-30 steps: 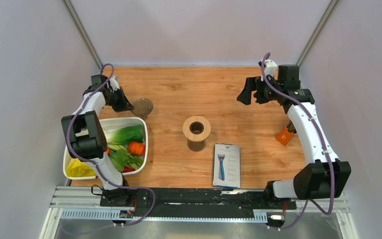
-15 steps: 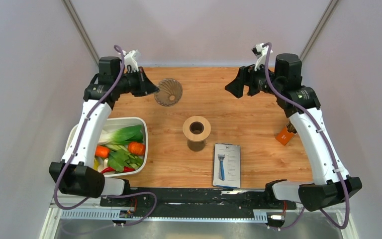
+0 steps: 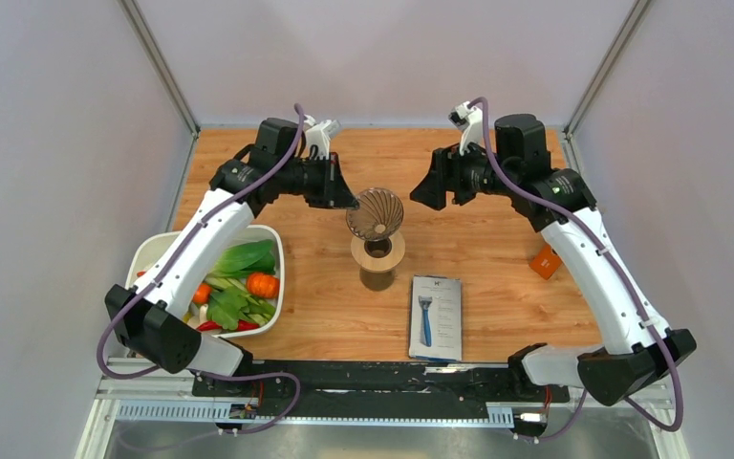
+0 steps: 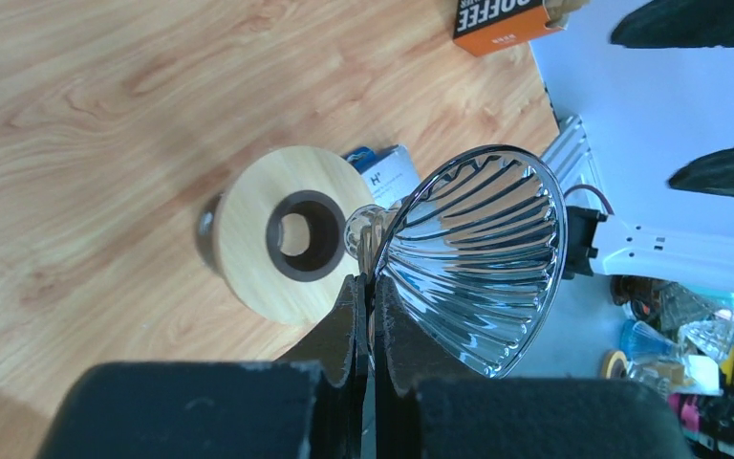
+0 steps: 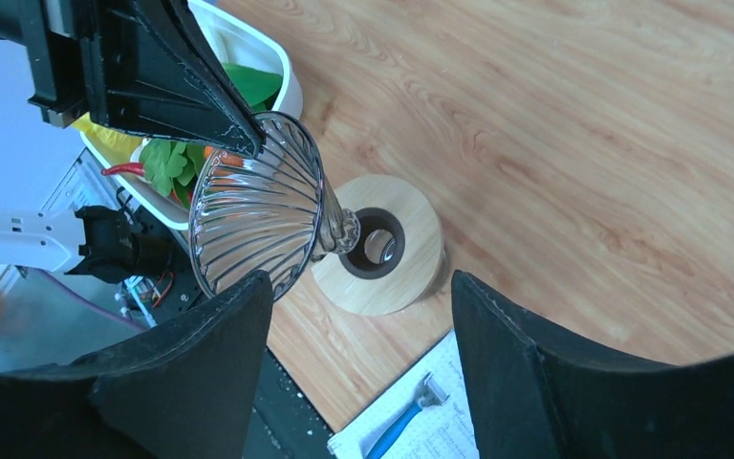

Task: Place the coffee filter in the dripper

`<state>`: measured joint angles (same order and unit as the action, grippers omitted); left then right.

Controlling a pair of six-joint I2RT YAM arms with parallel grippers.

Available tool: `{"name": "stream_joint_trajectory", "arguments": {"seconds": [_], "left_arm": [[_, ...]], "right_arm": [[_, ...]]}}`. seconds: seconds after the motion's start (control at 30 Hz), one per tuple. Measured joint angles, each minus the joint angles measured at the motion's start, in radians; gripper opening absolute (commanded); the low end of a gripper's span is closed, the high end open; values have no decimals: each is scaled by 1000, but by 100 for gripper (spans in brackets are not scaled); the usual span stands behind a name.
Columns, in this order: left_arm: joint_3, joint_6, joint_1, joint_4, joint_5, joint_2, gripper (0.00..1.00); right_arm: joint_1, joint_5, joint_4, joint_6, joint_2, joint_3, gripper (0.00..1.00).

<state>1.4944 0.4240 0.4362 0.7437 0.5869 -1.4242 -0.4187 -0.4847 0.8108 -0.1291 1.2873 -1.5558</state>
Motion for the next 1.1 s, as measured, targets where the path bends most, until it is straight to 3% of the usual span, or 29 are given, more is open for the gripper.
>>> {"name": "stream_joint_trajectory", "arguments": {"seconds": [0.2,0.43,1.1], "left_arm": [[-23,41,41,-14,-13,-4,0],[-28,47,53,-15,-28,-45,0],[-106,35,64,-26,-73,-61,0]], "right_arm": [[-20,-13,16,-28,27,46,58],[-61,-35,14,-56,56,131,53],[-99,-36,-7,-97,134,168,5]]}}
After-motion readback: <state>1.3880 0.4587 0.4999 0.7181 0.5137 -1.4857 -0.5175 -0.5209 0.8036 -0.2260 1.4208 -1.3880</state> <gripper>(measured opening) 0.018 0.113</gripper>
